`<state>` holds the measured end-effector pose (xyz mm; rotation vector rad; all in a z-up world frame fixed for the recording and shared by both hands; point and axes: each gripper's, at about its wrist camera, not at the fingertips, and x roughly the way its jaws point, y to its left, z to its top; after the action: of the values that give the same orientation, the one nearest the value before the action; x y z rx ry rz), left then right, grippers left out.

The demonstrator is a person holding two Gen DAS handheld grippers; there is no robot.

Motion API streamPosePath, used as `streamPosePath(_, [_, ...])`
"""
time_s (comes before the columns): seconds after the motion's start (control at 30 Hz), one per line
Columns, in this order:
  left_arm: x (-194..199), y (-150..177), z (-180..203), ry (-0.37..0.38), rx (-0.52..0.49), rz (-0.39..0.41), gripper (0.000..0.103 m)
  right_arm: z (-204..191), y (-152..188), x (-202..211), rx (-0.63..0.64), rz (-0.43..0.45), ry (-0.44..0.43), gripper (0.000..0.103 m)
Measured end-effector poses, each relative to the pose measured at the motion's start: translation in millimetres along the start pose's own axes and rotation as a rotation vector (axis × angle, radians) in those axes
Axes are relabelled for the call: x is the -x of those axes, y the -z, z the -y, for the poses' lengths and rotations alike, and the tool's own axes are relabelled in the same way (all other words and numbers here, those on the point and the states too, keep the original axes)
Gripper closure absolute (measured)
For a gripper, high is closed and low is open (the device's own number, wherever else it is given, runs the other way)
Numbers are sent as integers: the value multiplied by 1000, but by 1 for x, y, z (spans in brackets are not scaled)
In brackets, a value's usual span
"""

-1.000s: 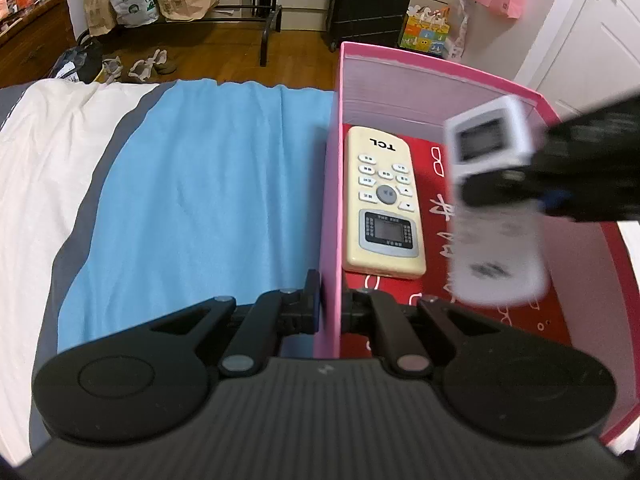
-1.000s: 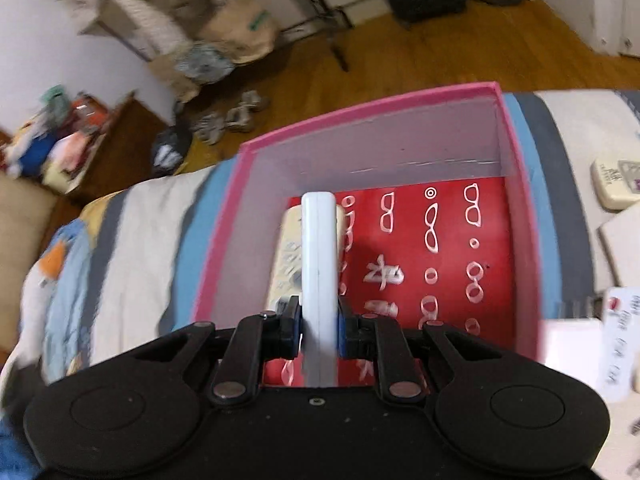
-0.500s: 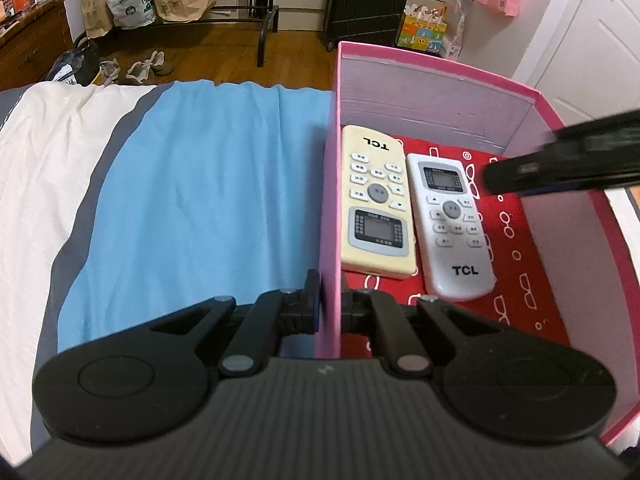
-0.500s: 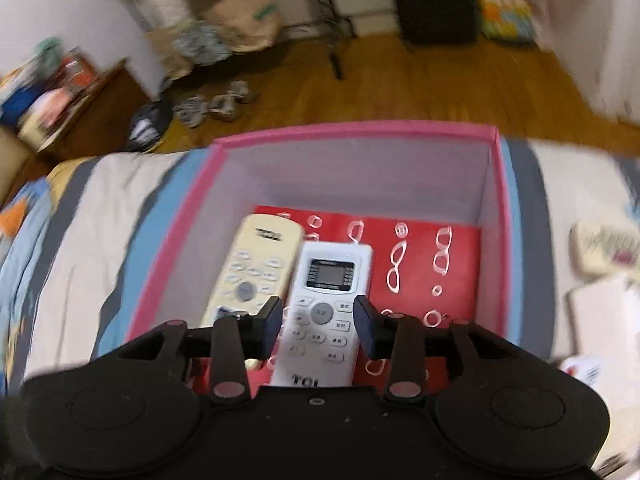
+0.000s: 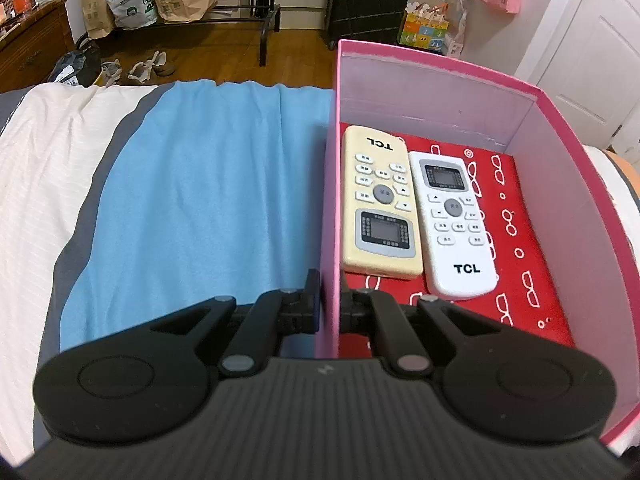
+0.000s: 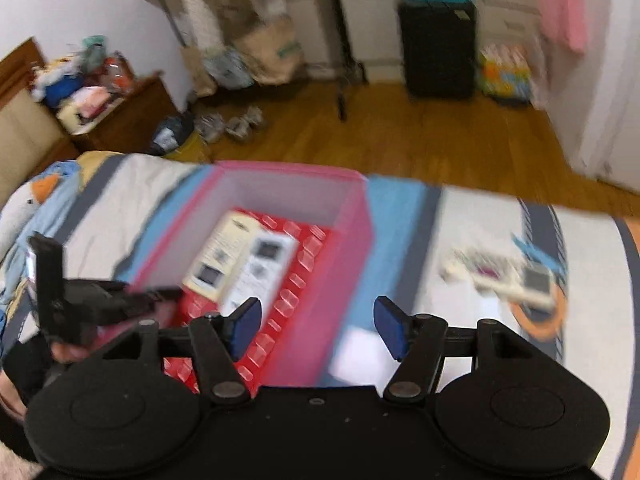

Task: Organize rigid objects
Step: 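Grasp the flat white item on the bed with the right tool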

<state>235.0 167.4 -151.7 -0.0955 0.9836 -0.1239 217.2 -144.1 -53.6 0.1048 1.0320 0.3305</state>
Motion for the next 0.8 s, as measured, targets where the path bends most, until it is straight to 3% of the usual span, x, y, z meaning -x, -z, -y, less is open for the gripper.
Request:
streamPosePath(0.13, [2,1,4,-18,-4,1,98,33,34,-9,34,26,64,36])
streamPosePath(0.2, [3,2,6,-24,-9,11,98,43,44,-21,57,-39,95,36])
streamPosePath(0.23, [4,2,6,-25,-9,11,98,47,49,-24,72,-23,103,36])
streamPosePath(0.37, [4,2,9,-36,-23,21,98,59,50,-43,38,-97,42,36])
streamPosePath(0.5, [3,2,9,-36,-17,18,98,64,53,-61,-75,-145,-52,36])
streamPosePath(0.57, [4,2,8,-36,-16,18,98,65,57,-73,-118,-185,-72,40])
streamPosePath(0.6, [4,2,8,-36,-17,19,98,66,59,-80,-139,-202,-74,47])
streamPosePath(0.7, [4,3,9,-41,-24,18,98,73,65,-98,-212,-237,-30,59])
streamPosePath(0.8, [4,3,9,-40,-24,17,98,83,67,-102,-265,-207,-7,69])
